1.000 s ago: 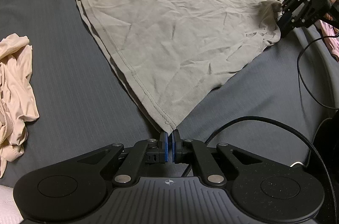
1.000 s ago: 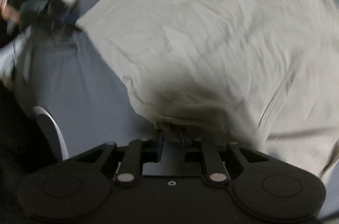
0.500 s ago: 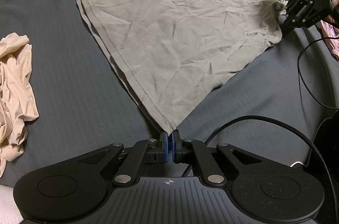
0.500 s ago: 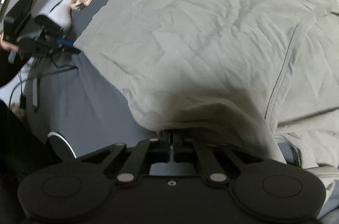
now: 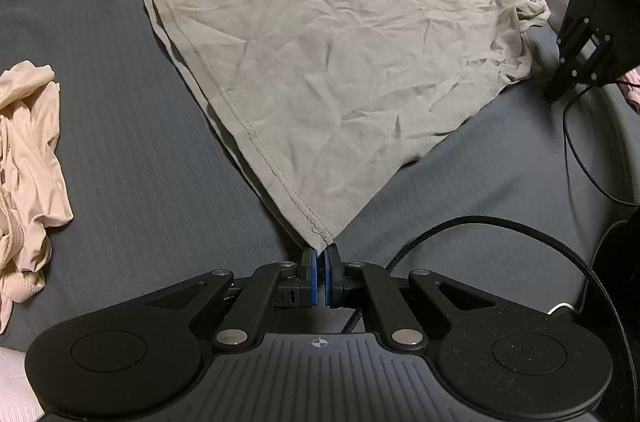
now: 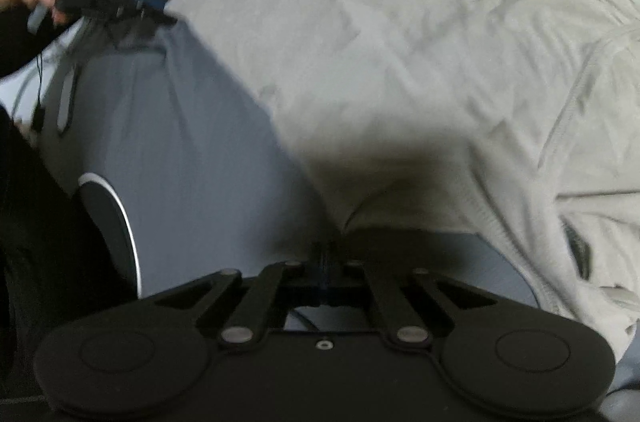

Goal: Fold clothes

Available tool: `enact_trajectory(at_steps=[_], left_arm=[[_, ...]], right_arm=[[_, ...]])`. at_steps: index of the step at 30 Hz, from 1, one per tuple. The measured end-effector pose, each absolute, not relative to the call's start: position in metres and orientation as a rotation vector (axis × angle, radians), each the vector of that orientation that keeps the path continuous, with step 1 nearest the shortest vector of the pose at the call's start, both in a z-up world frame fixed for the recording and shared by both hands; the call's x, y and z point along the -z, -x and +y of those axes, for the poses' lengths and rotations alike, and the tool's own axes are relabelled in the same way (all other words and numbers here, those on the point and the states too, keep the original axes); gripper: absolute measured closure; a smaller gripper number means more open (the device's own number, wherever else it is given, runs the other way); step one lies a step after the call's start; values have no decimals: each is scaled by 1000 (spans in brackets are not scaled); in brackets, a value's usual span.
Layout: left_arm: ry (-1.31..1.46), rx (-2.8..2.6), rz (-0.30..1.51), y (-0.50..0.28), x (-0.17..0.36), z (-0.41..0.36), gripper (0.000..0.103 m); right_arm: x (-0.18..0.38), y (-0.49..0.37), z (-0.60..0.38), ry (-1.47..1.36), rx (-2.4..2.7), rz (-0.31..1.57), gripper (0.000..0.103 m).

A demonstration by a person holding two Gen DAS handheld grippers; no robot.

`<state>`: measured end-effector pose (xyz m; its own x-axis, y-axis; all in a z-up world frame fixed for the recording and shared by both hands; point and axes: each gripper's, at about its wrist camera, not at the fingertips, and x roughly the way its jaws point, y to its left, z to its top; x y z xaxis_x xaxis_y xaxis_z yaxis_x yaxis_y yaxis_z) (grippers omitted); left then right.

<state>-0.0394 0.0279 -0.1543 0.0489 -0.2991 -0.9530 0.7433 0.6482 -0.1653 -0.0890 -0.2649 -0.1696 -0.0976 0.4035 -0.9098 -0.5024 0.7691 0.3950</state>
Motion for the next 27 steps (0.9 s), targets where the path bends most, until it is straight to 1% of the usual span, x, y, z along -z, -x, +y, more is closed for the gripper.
enact_trajectory(at_steps=[2, 3, 4, 5, 6, 7, 10, 13, 16, 20, 25, 27], left_arm=[[-424, 831, 1292, 38, 154, 29, 100], [-423, 831, 1291, 38, 154, 29, 100], [-423, 831, 1291, 39, 154, 29, 100], [-423, 831, 1291, 39, 154, 30, 100], [-424, 831, 1290, 39, 155, 29, 100], [-425, 832, 1290, 40, 155, 29, 100], [-425, 835, 1289, 40, 154, 30, 100], [-421, 835, 1288, 39, 154, 31, 100], [-419, 834, 1290, 39, 155, 30, 100], [-423, 836, 1295, 40, 156, 29, 100], [-426, 836, 1295, 41, 156, 29, 100], [-426, 835, 1296, 41, 157, 29, 100]], right_arm=[[170, 94, -261, 114, -777, 1495, 102], [166, 92, -259, 120, -791, 1495, 97], [163, 91, -258, 122, -803, 1493, 96], [157, 87, -261, 96, -803, 1480, 88], [151, 83, -264, 70, -802, 1465, 74], [146, 79, -269, 57, -781, 1442, 72], [145, 64, -285, -39, -677, 1426, 72], [156, 57, -299, -121, -569, 1436, 72], [161, 54, -302, -153, -525, 1422, 73], [160, 59, -288, -42, -566, 1406, 73], [166, 52, -284, -163, -502, 1432, 73], [168, 50, -282, -179, -457, 1447, 78]])
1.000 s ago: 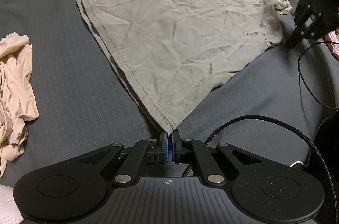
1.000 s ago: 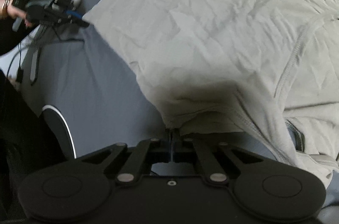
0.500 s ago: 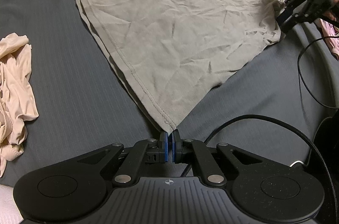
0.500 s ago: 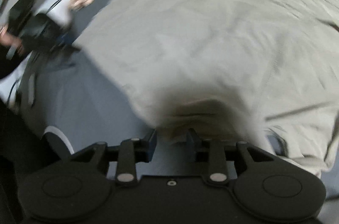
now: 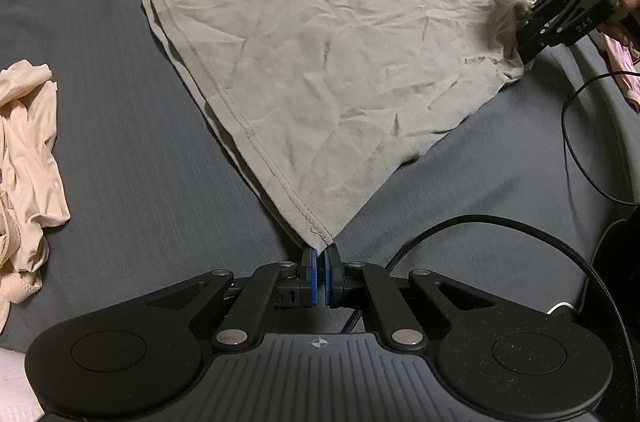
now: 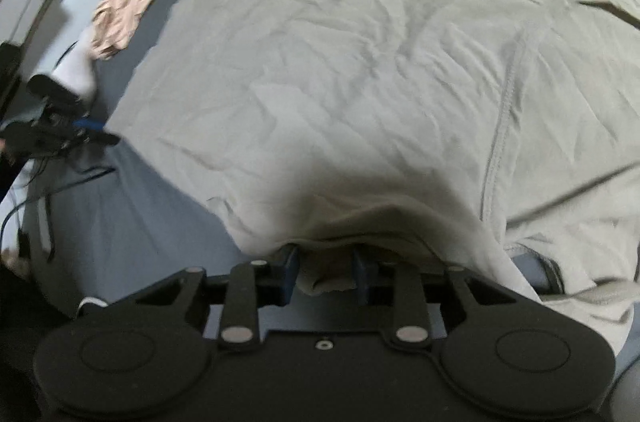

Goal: Fold clothes

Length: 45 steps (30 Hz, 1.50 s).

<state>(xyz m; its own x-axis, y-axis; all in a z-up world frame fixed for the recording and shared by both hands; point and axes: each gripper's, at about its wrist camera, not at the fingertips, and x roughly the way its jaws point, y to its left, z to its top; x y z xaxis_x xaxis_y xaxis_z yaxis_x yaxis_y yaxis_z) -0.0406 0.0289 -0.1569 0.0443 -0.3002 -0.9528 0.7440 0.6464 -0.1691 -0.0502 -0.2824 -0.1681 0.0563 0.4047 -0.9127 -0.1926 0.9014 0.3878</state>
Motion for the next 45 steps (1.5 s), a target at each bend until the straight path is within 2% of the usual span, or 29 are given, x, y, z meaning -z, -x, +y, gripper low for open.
enact_trajectory(at_steps=[5, 7, 9, 17, 28, 36, 37, 39, 41, 45], left_arm=[[-433, 836, 1295, 41, 157, 28, 100], [-430, 836, 1295, 41, 157, 29, 100], [-427, 836, 1295, 41, 157, 30, 100], [-437, 833, 1302, 39, 159, 28, 100], [-482, 836, 1295, 36, 158, 24, 100], [-480, 835, 1299, 39, 150, 31, 100], [-463, 829, 1302, 36, 148, 33, 100], [-432, 834, 1302, 33, 144, 35, 100], [-413, 848, 1283, 31, 137, 37, 100], [-374, 823, 1269, 26, 131, 35, 100]], right_arm=[[166, 52, -258, -37, -392, 1462, 83], [165, 52, -260, -52, -383, 1462, 94], [165, 52, -267, -106, -385, 1473, 95], [156, 71, -270, -97, -479, 1484, 96], [170, 79, -257, -78, -494, 1537, 96], [167, 91, -237, 125, -551, 1596, 88], [164, 92, -236, 156, -569, 1599, 84], [158, 95, -231, 217, -635, 1619, 70], [145, 96, -227, 243, -730, 1618, 65], [119, 98, -219, 327, -805, 1459, 65]])
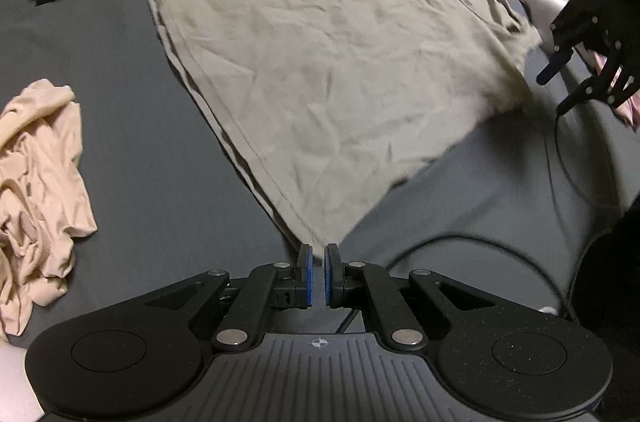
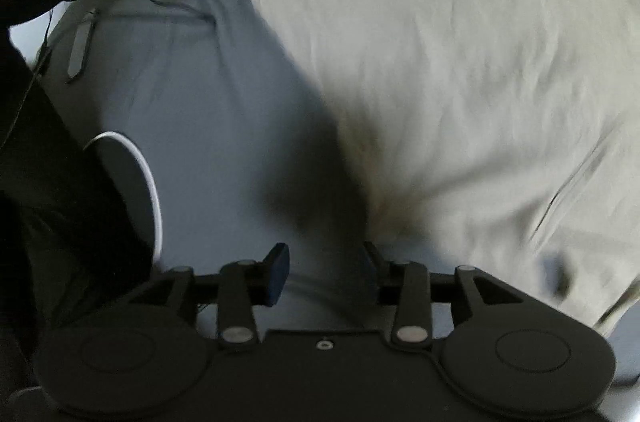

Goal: Fold clothes

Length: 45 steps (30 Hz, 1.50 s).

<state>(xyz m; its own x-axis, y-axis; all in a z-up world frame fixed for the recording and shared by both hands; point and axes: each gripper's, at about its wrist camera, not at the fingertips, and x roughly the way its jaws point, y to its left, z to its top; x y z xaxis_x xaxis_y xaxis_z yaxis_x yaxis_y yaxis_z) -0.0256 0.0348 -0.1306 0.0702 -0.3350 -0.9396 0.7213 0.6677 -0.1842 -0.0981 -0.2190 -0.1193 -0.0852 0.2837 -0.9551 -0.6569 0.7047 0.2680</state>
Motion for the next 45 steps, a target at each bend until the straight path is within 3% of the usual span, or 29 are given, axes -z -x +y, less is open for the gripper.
enact_trajectory(at_steps=[12, 18, 39, 41, 42, 44, 45], left_arm=[[-300, 788, 1351, 32, 162, 26, 100], [-351, 792, 1339, 33, 161, 27, 103], [-252, 755, 1411, 25, 155, 41, 98], [-216, 750, 1419, 24, 155, 44, 87], [-204, 749, 1416, 24, 155, 44, 72], [-208, 744, 1377, 26, 152, 43, 51], [-214, 742, 1353, 27, 151, 43, 50]], right_arm=[[143, 124, -188, 686, -840, 1269, 68], [150, 125, -188, 686, -850, 1285, 74], [155, 123, -198, 682, -855, 1301, 71], [155, 122, -199, 684, -857, 1301, 71], [155, 122, -199, 684, -857, 1302, 71], [156, 121, -200, 685, -858, 1303, 70], [156, 121, -200, 686, -858, 1303, 70]])
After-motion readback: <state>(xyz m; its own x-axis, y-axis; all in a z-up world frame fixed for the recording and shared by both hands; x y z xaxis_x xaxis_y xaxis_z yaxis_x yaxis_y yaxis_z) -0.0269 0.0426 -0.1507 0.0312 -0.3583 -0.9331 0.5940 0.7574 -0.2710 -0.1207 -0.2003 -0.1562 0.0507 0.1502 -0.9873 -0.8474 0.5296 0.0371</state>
